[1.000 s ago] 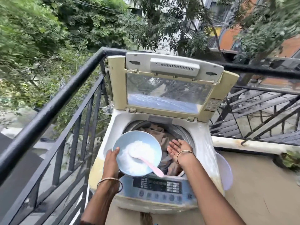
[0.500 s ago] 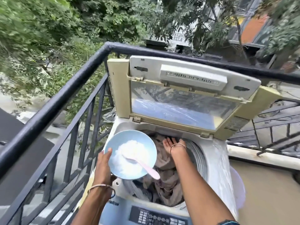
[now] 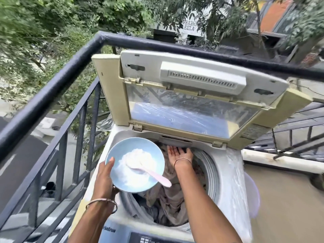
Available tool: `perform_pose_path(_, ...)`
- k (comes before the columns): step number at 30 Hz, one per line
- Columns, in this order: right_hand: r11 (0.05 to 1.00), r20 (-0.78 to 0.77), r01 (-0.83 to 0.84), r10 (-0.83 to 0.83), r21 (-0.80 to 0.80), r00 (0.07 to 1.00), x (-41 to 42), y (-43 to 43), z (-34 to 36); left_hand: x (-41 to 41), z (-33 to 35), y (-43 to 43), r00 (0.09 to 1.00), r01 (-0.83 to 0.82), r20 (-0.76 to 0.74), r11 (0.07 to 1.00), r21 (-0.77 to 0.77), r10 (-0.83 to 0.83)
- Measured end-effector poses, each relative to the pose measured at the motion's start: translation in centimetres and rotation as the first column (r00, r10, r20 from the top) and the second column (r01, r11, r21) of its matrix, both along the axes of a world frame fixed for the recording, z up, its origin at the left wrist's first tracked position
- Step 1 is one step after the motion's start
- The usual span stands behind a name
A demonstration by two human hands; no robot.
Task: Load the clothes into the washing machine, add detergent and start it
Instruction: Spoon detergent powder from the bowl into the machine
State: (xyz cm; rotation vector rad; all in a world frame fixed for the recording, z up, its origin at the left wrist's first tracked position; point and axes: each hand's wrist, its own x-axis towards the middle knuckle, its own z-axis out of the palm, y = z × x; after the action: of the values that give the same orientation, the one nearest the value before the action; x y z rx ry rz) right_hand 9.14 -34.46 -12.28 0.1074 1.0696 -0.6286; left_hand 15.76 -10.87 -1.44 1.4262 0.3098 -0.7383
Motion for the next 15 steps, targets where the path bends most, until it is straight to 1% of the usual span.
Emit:
perform_pose_path(5,1.0,0.012,0.021,-0.021,-0.021,1.0,-0.5,1.5,-1.3,0.0,0.1,-0.1,1.0,-0.017,0.004,1.0,-0.018,0.017)
perform_pose_path(8,0.999,0.05,0.041,-0.04,-0.02,0.998,-0.7,2.0,-1.4,0.0,0.2,0.2,1.0,-0.027,-0.009,0.999,-0.036,0.027)
perform_pose_path(12,0.998,0.071,0.054,-0.053,-0.009,0.996,-0.8,1.9,-1.2,0.1,0.5,0.5,1.0,-0.002,-0.014,0.999,-0.048,0.002)
perform_pose_path(15,0.999,0.06,0.053,-0.052,-0.013,0.997,-0.7,2.2,-1.2,0.3,0.9,0.6,1.0,0.03,0.0,0.997,-0.066,-0.03)
